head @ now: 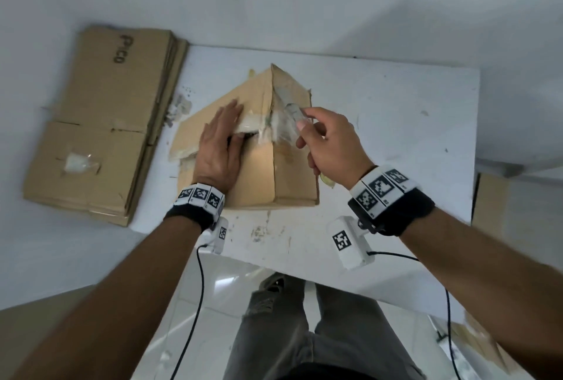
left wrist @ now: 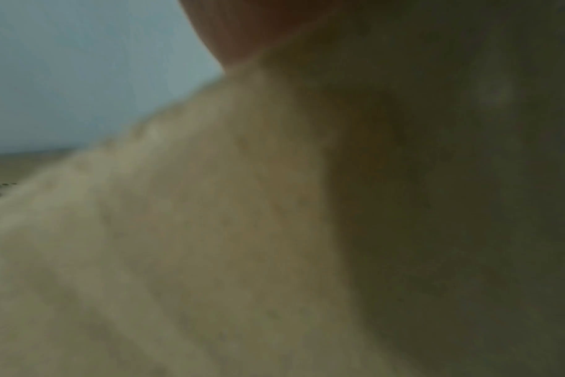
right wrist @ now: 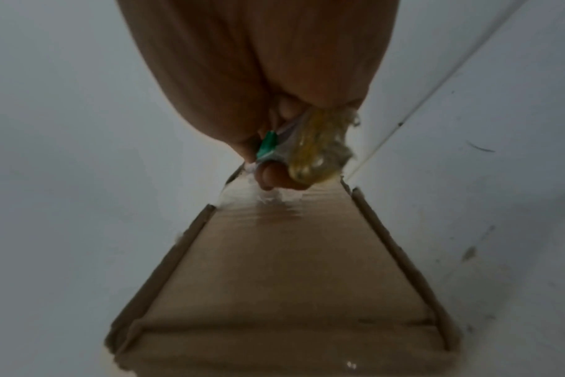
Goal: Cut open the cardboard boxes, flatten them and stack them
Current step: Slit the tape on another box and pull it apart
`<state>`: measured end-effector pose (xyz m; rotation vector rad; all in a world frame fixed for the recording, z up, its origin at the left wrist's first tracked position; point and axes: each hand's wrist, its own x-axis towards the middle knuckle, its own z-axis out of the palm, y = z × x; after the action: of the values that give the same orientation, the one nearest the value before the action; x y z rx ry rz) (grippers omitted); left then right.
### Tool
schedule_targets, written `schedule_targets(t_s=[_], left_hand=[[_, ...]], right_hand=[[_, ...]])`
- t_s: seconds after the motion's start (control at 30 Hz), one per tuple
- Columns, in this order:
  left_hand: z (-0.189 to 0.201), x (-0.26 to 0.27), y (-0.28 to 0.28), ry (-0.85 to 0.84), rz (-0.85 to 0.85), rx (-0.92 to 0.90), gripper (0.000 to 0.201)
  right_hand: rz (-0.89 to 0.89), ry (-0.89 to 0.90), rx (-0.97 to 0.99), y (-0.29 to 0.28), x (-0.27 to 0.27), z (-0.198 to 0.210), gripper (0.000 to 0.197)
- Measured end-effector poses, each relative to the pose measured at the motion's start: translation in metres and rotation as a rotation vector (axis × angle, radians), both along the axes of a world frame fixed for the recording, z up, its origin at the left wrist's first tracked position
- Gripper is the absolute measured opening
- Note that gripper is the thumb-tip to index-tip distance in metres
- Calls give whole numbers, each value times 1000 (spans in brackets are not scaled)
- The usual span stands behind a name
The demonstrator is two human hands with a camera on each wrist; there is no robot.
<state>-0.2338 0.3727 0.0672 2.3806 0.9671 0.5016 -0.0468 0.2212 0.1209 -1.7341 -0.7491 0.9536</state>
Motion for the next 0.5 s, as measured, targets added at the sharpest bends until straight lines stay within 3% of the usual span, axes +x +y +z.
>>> schedule_targets(t_s=[0.13, 0.3, 0.4, 0.5], left_hand=[[4, -9, 1, -76, -14, 11, 52], [-6, 1, -3, -56, -7, 19, 50], [-17, 12, -11, 16, -50, 22, 52], [-33, 25, -26, 78, -107, 20, 55]], right_hand=[[91, -78, -41, 0, 5, 27, 25], [222, -199, -185, 4, 31, 51, 35], [337, -238, -332, -10, 43, 47, 26], [325, -246, -419, -30, 50, 24, 27]])
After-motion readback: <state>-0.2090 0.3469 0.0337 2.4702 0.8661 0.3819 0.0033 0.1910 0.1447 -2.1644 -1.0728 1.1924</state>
